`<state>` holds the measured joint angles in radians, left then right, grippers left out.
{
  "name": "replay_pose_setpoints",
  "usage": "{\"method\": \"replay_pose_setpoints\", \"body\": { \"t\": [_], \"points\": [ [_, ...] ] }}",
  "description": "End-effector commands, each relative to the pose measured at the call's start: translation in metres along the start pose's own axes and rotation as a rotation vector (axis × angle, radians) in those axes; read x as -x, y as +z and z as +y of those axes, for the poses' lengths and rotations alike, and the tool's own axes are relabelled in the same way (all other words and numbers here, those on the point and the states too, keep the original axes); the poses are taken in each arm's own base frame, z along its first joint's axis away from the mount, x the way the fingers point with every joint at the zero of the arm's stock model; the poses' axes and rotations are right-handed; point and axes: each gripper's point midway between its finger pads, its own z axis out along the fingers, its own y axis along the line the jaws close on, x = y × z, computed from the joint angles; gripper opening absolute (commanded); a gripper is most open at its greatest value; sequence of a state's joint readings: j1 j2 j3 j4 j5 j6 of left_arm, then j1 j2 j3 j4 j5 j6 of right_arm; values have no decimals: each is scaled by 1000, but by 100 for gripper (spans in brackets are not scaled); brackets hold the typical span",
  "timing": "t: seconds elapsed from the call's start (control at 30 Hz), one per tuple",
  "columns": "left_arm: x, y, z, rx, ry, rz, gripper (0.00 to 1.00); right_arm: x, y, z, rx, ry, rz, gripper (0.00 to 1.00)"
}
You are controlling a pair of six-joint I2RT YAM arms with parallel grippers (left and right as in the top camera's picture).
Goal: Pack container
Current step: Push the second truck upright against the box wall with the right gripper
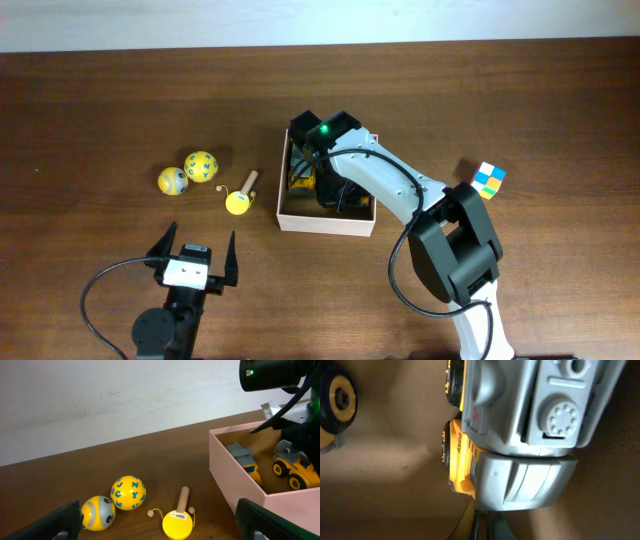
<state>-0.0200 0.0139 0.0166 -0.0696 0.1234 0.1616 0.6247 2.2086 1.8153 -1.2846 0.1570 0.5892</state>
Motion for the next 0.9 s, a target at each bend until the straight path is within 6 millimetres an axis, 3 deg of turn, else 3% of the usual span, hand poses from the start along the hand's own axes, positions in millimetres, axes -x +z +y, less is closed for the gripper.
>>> {"method": "replay_pose_setpoints", "body": {
  "t": [0.0,0.57,0.87],
  "points": [
    [-2,0,1,7,12,1,99,7,-14,-8,-24,-4,-63,4],
    [-2,0,1,7,12,1,99,27,-13,-26,-59,33,-120,4],
    [-2,0,1,7,12,1,99,27,-13,-22,-41,15,-119,4]
  ]
}}
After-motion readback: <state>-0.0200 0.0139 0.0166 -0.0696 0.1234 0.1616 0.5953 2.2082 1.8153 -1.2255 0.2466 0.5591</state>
